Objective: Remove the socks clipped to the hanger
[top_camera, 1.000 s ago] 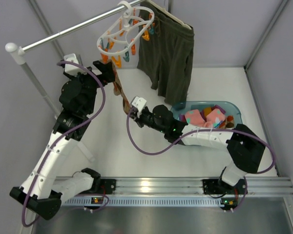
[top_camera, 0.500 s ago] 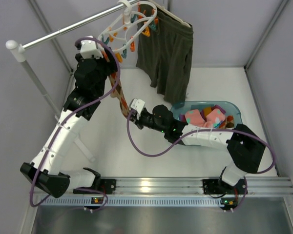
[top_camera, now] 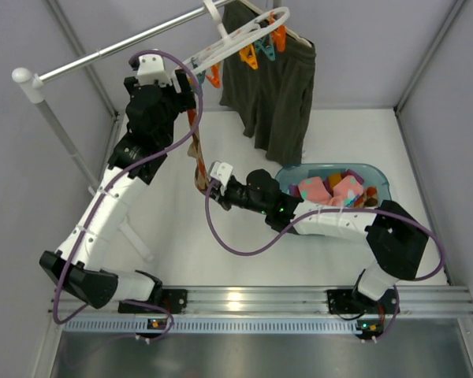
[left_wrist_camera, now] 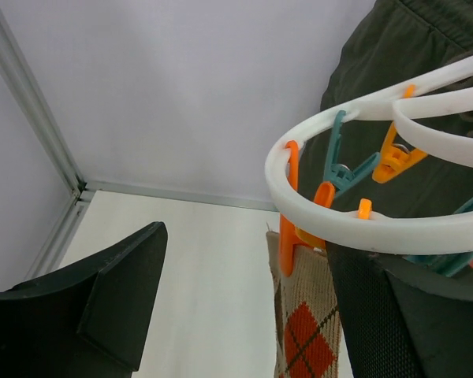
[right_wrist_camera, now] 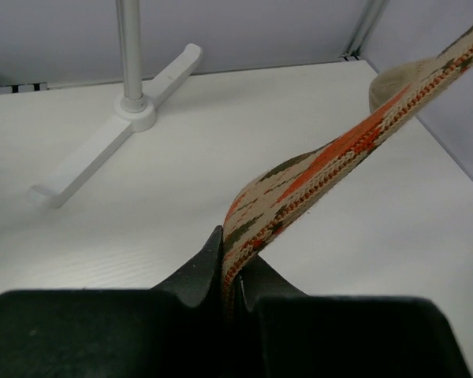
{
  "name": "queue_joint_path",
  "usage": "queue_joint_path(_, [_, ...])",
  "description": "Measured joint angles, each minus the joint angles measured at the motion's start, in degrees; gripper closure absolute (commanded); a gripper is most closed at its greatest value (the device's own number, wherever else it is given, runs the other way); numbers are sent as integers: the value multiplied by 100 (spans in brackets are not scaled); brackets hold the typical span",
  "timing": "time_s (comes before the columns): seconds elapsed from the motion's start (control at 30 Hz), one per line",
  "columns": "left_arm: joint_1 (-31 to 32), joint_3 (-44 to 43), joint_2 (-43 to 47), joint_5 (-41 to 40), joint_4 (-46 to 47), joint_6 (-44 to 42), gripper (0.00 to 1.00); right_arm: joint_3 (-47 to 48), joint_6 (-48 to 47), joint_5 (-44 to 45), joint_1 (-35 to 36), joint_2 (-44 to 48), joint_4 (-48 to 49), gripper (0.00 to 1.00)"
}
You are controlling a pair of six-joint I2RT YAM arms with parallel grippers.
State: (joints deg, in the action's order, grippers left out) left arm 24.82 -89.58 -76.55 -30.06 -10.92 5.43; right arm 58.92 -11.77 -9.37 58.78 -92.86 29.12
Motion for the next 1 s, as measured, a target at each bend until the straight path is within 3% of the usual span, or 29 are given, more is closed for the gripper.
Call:
queue_joint_path(0.4, [-4, 87, -168, 616, 61, 223, 11, -144, -168, -92, 26, 20, 22, 100])
queue_joint_path(0.53, [-4, 828, 337, 675, 138, 658, 2, -262, -157, -101, 20, 66, 50, 100])
queue_joint_path(0.83, [-4, 1882, 1989, 398, 55, 1038, 2, -269, 11, -173, -131, 337, -83, 100])
queue_joint_path(1.0, [-4, 1958, 2356, 391, 59, 1113, 2, -254, 92, -667, -402, 564, -378, 100])
